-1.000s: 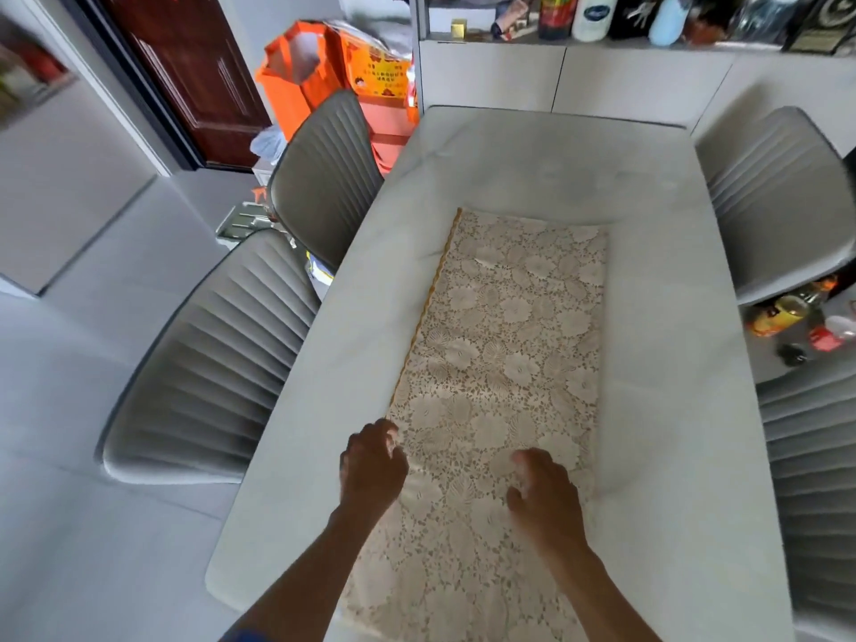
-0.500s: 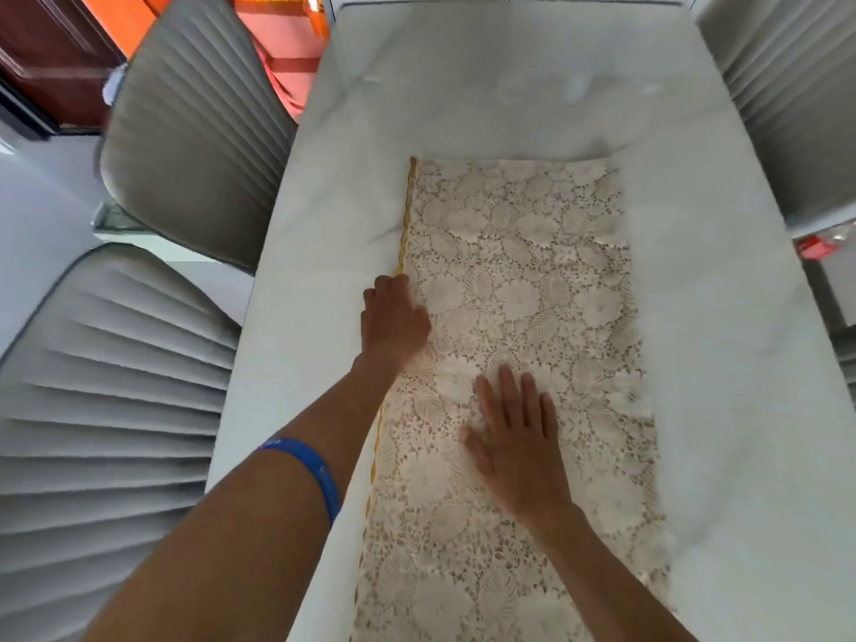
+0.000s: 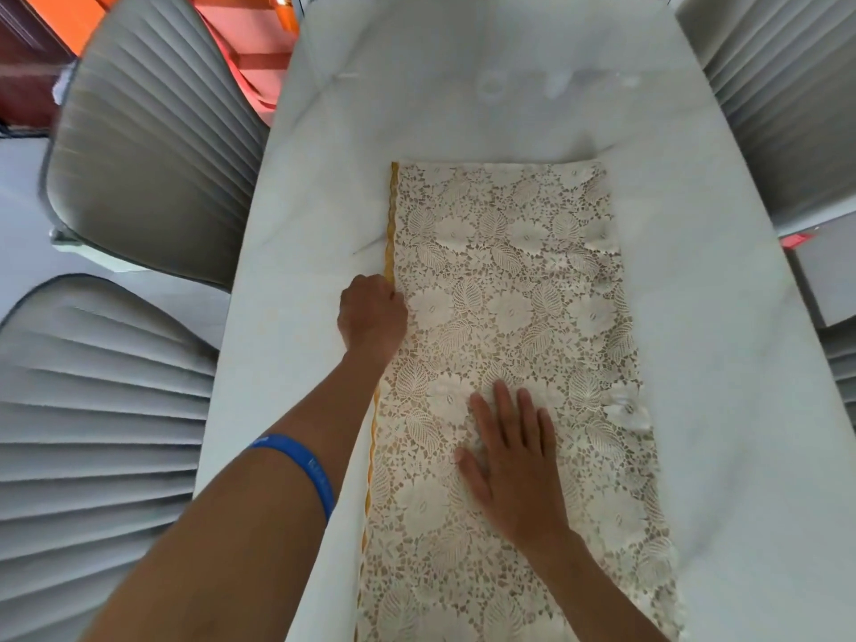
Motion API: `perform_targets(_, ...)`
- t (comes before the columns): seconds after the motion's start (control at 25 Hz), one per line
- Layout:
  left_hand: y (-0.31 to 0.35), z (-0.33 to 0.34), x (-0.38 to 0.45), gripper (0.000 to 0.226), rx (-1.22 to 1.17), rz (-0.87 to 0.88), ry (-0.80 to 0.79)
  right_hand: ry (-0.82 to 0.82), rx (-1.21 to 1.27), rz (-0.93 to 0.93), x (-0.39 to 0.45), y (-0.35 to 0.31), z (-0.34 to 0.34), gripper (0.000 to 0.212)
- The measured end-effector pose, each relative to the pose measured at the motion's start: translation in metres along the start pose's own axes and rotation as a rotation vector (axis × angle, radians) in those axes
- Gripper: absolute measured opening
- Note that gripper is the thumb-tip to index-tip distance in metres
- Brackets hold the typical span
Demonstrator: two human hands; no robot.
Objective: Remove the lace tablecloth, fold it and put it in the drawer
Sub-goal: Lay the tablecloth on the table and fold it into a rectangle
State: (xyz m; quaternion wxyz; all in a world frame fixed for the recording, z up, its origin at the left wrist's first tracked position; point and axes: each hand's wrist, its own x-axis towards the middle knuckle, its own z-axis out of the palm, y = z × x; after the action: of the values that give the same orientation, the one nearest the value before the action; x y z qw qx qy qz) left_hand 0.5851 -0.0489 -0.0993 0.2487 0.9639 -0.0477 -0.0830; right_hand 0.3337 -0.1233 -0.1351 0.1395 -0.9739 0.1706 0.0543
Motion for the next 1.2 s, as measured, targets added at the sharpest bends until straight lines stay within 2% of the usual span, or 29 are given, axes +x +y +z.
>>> perform_targets(0.16,-0.005,0.002,0.001,0.016,-0.200,-0.149,0.032,0.066,0.014,0.031,0.004,-0.001,-0.004,0.064)
perform_targets(0.44,-0.016,0.003,-0.002,0.010,-0.272,-0.084,0.039,-0.005,-0.063,0.071,0.007,0.005,-0.001,0.072)
perform_targets(0.52,-0.015,-0.001,-0.013,0.024,-0.182,0.012,0.049,-0.024,-0.068,0.055,0.009,0.007,-0.002,0.071)
perform_targets(0.6,-0.020,0.004,-0.048,0.042,0.029,0.253,0.041,0.007,-0.034,0.078,0.004,0.010,-0.004,0.068)
perform_targets(0.68,-0.038,0.016,-0.115,0.048,0.130,0.476,-0.115,0.052,-0.021,0.137,-0.017,0.016,-0.003,0.065)
perform_targets(0.76,-0.070,0.026,-0.185,0.057,0.274,0.576,-0.254,0.054,-0.055,0.127,-0.062,0.027,0.004,0.063)
perform_targets(0.84,-0.094,0.033,-0.210,0.061,0.372,0.589,-0.236,0.061,-0.076,0.099,-0.116,0.038,0.015,0.062)
perform_targets(1.04,-0.093,0.032,-0.213,0.062,0.367,0.530,-0.211,0.031,-0.038,0.221,-0.209,0.046,0.022,0.061)
perform_targets(1.2,-0.148,0.017,-0.326,0.064,0.360,0.484,-0.181,-0.027,-0.038,0.278,-0.231,0.041,0.016,0.064)
